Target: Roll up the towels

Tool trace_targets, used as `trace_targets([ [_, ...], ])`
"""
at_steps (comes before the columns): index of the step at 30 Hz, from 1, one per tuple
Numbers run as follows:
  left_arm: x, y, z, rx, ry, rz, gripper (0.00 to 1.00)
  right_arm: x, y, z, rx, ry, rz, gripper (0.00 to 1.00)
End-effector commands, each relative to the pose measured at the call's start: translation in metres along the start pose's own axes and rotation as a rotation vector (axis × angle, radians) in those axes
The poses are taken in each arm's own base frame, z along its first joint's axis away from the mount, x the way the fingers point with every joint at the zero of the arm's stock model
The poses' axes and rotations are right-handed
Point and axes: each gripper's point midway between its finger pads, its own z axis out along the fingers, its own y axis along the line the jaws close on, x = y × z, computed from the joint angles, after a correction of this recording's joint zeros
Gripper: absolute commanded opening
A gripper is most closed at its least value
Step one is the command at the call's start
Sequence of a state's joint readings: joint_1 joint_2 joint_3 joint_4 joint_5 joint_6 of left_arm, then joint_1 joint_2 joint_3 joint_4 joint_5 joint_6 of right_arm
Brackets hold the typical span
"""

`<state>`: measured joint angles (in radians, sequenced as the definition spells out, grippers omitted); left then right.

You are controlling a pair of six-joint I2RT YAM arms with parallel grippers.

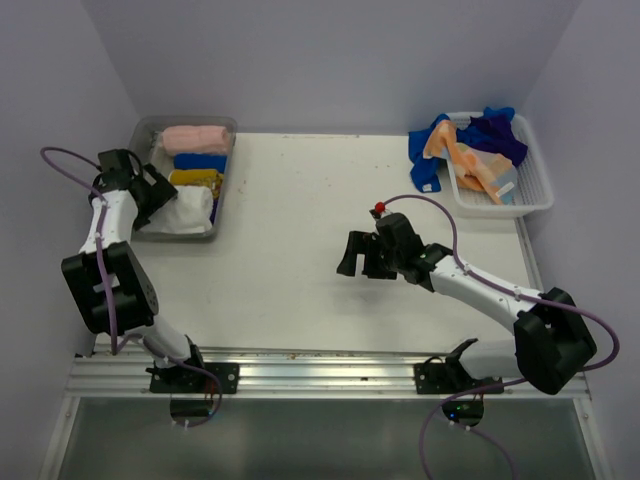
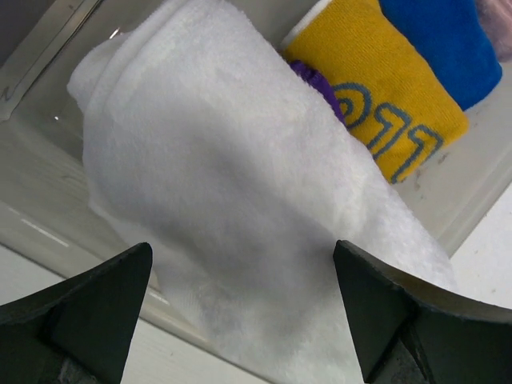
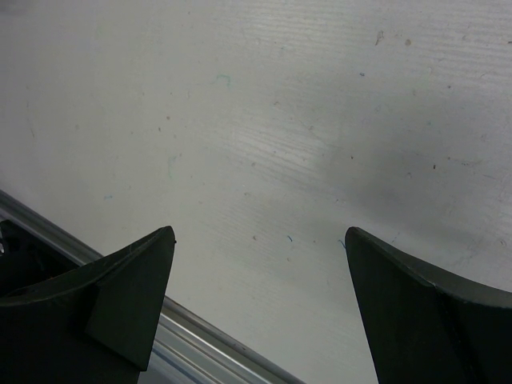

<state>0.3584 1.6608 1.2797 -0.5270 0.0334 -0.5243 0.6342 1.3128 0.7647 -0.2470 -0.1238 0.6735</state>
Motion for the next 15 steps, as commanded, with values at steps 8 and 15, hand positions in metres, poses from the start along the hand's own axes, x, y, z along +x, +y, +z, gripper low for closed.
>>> trace_targets([
  [8,0.010,-0.037,-0.063,0.153,-0.024,0.102,1.00,-0.012,0.017,-0.006,-0.063,-0.045,0.019,0.91],
  [15,0.056,-0.047,-0.045,0.231,0.109,0.114,1.00,-0.007,0.019,-0.003,-0.081,-0.043,0.026,0.91],
])
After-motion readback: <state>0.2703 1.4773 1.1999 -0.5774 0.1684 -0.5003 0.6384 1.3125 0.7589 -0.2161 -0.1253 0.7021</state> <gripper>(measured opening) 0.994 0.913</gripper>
